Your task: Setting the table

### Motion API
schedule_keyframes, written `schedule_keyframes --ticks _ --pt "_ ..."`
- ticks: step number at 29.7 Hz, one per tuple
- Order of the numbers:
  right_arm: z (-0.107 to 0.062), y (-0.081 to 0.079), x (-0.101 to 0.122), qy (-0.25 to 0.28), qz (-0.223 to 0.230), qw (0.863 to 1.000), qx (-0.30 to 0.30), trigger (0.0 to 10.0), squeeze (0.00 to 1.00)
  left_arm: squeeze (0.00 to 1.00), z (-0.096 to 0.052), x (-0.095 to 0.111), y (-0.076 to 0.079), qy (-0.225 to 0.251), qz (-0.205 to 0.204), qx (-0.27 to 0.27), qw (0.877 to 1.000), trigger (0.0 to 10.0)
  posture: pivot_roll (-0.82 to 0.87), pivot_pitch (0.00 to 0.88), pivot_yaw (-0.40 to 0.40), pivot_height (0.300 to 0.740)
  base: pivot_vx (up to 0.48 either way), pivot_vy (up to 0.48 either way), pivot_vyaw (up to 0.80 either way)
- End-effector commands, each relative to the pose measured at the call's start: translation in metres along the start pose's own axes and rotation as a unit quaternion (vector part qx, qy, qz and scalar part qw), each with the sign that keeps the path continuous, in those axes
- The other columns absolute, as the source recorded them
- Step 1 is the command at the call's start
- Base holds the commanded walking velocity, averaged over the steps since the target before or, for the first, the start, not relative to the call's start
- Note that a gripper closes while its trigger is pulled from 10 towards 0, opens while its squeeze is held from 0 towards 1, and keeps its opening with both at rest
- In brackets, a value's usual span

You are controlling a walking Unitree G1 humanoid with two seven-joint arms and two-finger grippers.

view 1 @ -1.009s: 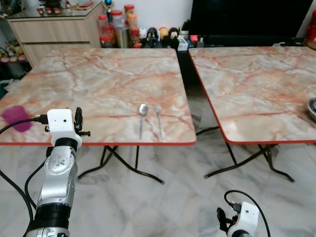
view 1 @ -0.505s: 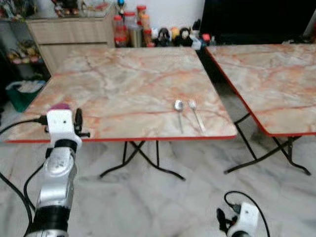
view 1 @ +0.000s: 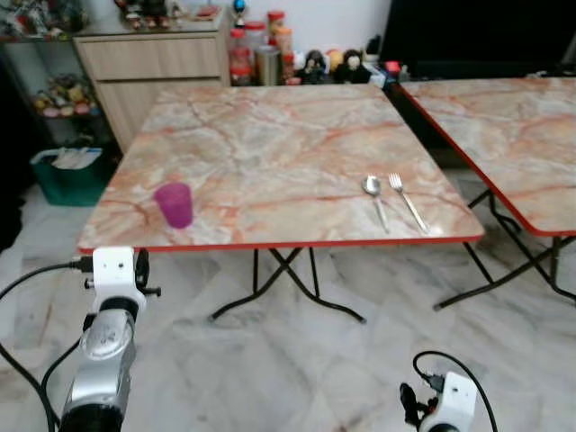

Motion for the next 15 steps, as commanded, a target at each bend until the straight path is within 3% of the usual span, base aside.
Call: schedule_keyframes --ticks 1,5,9,10,15 --pt "0.0 0.004 0.003 0.005 0.0 1.0 -0.006 10.0 0.0 0.0 -0.003 -0.013 -0.002 -0.026 -0.018 0.002 1.0 10.0 0.08 0.0 0.016 0.736 0.0 0.0 0.0" --pt "0.001 0.004 0.004 0.007 0.004 1.0 -0.008 10.0 0.0 0.0 -0.011 -0.05 -0.01 -0.108 -0.025 0.008 0.994 10.0 0.08 0.0 0.019 0.736 0.0 0.0 0.0" --pt "0.001 0.003 0.004 0.007 0.004 1.0 -0.008 10.0 0.0 0.0 -0.023 -0.086 -0.009 -0.202 0.033 -0.011 0.979 10.0 0.08 0.0 0.02 0.736 0.0 0.0 0.0" --pt "0.001 0.003 0.005 0.007 0.004 1.0 -0.009 10.0 0.0 0.0 -0.029 -0.1 -0.007 -0.233 0.031 -0.018 0.972 10.0 0.08 0.0 0.019 0.736 0.0 0.0 0.0" --pt "0.001 0.003 0.005 0.007 0.004 1.0 -0.01 10.0 0.0 0.0 -0.033 -0.108 -0.006 -0.254 0.02 -0.017 0.967 10.0 0.08 0.0 0.019 0.736 0.0 0.0 0.0"
Point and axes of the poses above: a point about 5 cm out from each wrist's last joint towards the gripper, its own z axis pointing out of the wrist towards the gripper, its own x axis along the axis of the wrist's last joint, y = z × x, the point moved 3 cm from there along z, pointing out of the wrist towards the gripper, and after that the axes turned 15 degrees about -z, right-handed, at the moved point
